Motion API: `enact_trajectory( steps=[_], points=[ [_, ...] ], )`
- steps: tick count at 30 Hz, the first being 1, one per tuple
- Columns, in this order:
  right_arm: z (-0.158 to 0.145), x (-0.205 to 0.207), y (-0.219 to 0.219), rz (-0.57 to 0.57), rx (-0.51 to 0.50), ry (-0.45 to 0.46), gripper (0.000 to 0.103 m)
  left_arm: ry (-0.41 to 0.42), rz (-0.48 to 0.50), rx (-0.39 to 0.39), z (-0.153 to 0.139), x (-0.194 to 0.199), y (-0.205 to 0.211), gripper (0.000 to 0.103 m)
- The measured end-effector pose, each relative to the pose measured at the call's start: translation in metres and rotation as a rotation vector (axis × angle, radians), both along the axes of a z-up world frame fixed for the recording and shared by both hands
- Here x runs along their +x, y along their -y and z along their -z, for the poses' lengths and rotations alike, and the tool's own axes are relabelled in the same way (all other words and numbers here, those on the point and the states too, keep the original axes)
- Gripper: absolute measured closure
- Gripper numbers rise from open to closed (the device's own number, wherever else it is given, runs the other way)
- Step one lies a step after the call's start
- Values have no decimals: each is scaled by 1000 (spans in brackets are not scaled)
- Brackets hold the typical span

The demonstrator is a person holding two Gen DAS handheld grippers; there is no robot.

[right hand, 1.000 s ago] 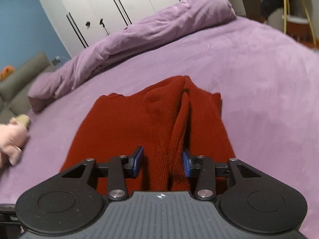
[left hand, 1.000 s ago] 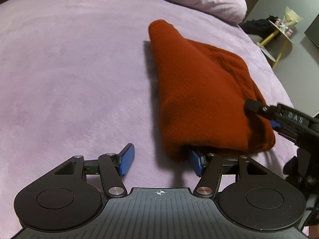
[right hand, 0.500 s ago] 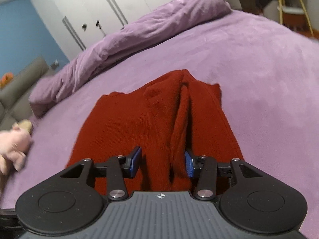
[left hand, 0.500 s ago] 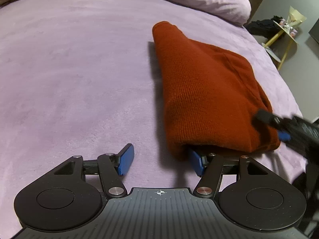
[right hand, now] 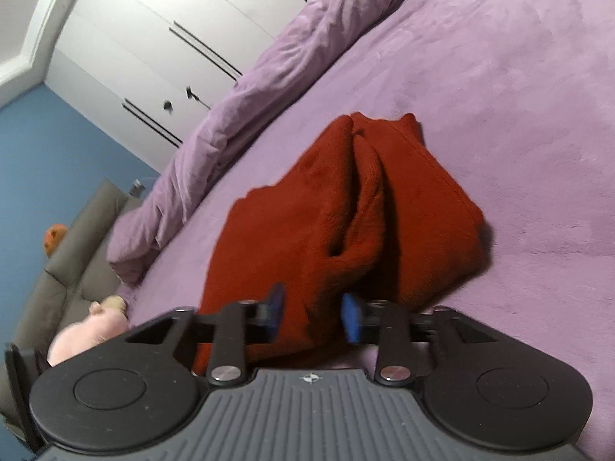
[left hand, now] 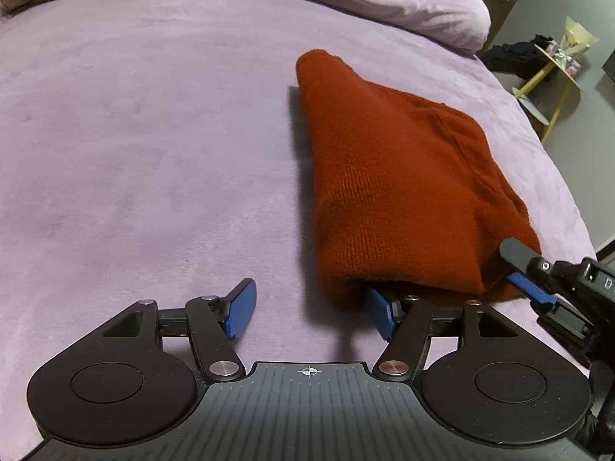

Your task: Fold small clothes

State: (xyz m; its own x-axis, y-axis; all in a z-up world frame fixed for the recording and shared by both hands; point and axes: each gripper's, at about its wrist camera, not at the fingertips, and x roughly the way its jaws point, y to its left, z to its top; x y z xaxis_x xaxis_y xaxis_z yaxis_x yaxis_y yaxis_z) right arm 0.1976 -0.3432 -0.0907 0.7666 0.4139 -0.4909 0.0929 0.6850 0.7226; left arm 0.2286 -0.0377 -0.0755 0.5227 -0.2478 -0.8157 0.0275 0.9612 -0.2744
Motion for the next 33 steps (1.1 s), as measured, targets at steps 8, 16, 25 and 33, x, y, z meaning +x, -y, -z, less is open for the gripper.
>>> enact_trajectory(
  steps=[8,16,25,33],
  points=[
    [25,13,6,56,133,-84,79,2,14,11,-1,-1,4,35],
    [21,24,5,53,320,-58,94,47,87,-8,-4,-13,13,32],
    [3,35,6,27,557,12,95,109,-8,91,1,6,33,38],
    [0,21,23,70,342,40,96,61,-83,20,7,6,1,36]
  ],
)
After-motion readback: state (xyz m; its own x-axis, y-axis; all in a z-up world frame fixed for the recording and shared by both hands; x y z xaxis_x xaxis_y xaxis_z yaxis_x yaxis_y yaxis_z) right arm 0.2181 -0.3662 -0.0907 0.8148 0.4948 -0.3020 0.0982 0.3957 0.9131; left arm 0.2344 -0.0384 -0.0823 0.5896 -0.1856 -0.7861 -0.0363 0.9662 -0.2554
